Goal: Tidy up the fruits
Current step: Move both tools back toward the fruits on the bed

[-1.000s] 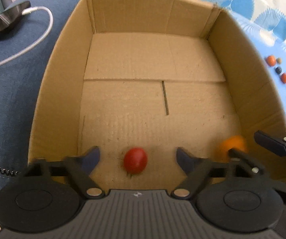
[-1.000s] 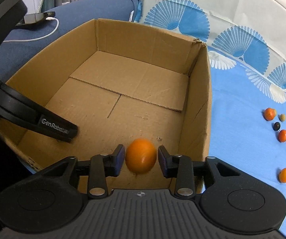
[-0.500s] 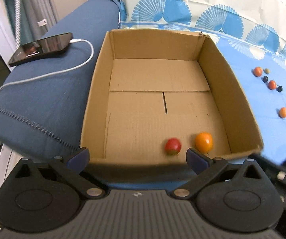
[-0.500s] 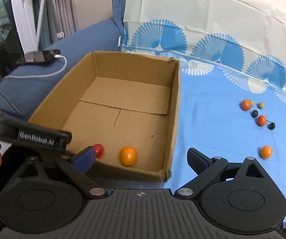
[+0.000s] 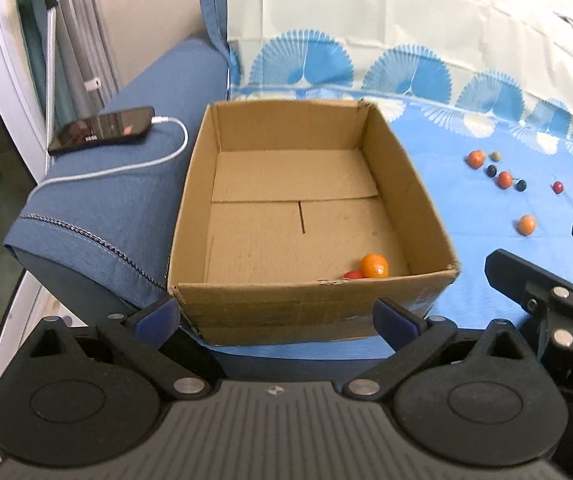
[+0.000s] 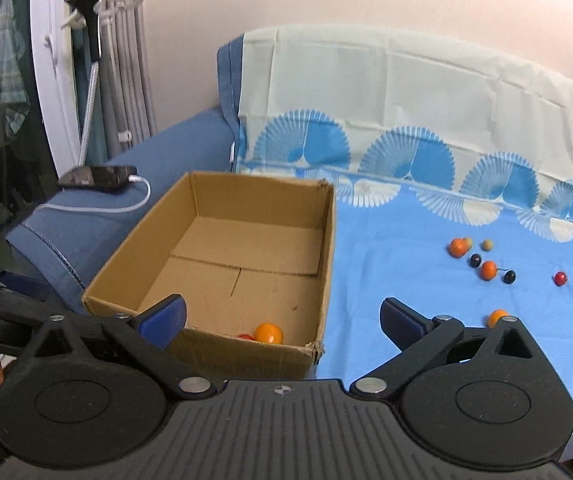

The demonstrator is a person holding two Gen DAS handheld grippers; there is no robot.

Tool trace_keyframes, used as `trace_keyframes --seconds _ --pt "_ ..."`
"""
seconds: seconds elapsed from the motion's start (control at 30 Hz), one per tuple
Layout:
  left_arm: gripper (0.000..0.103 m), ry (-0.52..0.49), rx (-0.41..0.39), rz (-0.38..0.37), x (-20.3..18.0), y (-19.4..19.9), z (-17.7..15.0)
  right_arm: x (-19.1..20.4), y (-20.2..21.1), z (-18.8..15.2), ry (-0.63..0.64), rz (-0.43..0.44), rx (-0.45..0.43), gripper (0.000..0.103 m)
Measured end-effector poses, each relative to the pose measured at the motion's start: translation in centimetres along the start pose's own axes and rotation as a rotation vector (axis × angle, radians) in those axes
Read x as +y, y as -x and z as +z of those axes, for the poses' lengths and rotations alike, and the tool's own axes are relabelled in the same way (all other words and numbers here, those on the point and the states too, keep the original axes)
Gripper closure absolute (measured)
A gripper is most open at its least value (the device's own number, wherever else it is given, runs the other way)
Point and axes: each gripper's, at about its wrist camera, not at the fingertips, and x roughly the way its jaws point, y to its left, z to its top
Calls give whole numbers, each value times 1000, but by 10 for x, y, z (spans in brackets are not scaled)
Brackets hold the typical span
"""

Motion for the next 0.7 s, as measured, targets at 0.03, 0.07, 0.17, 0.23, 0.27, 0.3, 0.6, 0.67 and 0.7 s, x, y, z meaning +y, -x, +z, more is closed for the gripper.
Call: trace_keyframes --seconds 0.03,0.07,0.17,0.23,0.27,0.3,0.6,0.67,0.7 --pt "0 -1 -7 0 -1 5 -2 -1 4 -1 -6 0 -8 1" --pt "0 0 -13 -1 -1 8 -3 -1 9 -2 -11 1 -15 1" --pt "0 6 -24 -1 -3 19 -7 -1 21 -4 -17 3 -38 1" --pt "0 10 -37 0 -5 26 -8 -1 29 -5 -13 5 -55 1" --pt "0 9 -46 1 -5 29 -9 -1 33 -6 -10 6 -64 1" --pt "0 7 -56 2 -6 33 -10 0 36 -6 -7 6 -72 1" --pt "0 -11 -94 12 -10 50 -14 0 52 -7 -6 6 -113 1" --pt "0 -12 -96 11 -10 51 -14 -1 53 -7 -7 5 -118 1" --pt "0 -13 -96 11 -11 51 -14 -1 53 -7 -9 3 -120 1"
